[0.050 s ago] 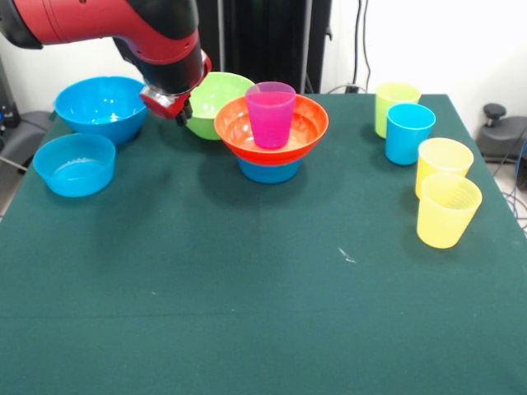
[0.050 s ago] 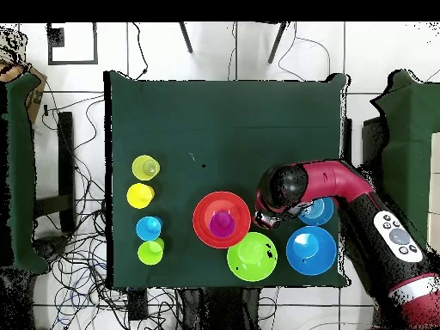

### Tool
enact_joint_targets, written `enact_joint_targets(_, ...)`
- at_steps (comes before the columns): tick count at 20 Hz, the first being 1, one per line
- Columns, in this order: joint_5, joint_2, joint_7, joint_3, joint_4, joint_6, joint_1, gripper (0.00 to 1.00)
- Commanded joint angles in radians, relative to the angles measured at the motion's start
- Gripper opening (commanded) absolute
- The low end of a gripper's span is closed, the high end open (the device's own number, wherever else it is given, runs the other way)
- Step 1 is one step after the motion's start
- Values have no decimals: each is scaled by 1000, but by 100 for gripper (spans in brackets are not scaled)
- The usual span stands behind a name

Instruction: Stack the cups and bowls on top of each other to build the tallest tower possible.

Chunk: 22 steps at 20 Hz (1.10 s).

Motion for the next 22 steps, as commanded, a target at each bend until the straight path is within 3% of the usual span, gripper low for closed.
enact_joint_targets(1,-59,27,-233,-30,-61,44,23,0)
enact_joint_targets(5,-58,28,-232,-29,-61,42,24,0)
enact_joint_targets(6,-58,27,-232,-29,-61,43,24,100)
enact_joint_targets(22,-64,31,-236,-32,-57,31,15,100)
